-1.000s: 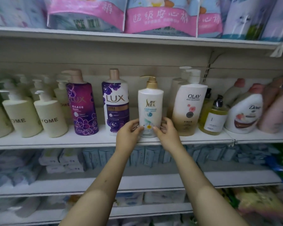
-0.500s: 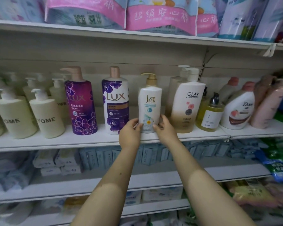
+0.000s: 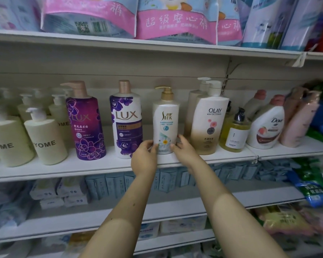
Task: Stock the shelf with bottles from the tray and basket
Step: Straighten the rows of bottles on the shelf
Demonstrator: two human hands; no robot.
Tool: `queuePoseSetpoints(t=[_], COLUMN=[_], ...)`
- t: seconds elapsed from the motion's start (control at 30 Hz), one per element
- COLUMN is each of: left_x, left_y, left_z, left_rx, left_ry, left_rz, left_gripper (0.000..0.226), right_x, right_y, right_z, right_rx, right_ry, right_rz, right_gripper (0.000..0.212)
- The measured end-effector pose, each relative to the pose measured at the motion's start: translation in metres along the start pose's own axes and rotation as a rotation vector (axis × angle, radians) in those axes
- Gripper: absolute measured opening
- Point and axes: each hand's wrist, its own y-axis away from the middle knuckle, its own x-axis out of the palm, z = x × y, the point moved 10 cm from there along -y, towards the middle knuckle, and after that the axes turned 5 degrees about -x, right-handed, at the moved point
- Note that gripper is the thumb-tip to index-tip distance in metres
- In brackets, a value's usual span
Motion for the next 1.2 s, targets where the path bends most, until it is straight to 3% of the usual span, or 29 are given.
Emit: queuePoseSetpoints(t=[0.1, 0.33, 0.5, 0.7, 0.97, 1.1, 1.2], left_x=[0.0, 0.007, 0.015, 0.052, 0.106, 0.123, 0.127], left_y=[0.008, 0.045, 0.075, 0.084, 0.055, 0.039, 0.028], left_z=[-0.004, -0.02, -0.056, -0.103, -0.11, -0.108, -0.109], left_rx=[0.044, 0.117, 0.141, 0.148, 0.013, -0.076, -0.1], left_ry=[0.044, 0.226, 0.362, 0.413, 0.57, 0.64, 0.686], left_rz=[0.065, 0.256, 0.35, 0.49, 0.395, 0.34, 0.271], left_gripper=[0.028, 0.031, 0.037, 0.058, 0.062, 0.07, 0.046], right_x=[-0.011, -0.065, -0.103, -0.13, -0.149, -0.146, -0.147], right_y=[0.02, 0.06, 0.085, 0.076, 0.016, -0.009, -0.022], right_z=[0.003, -0.007, 0.013, 0.04, 0.021, 0.003, -0.007], right_rx=[0.006, 0.028, -0.063, -0.133, -0.077, -0.016, 0.052], right_ry=[-0.075, -0.147, -0.179, -0.232, -0.226, -0.313, -0.394], right_rz=[0.01, -0.191, -0.311, -0.311, -0.269, -0.221, -0.217], right_gripper=[0.063, 0.053, 0.05, 0.067, 0.06, 0.069, 0.069])
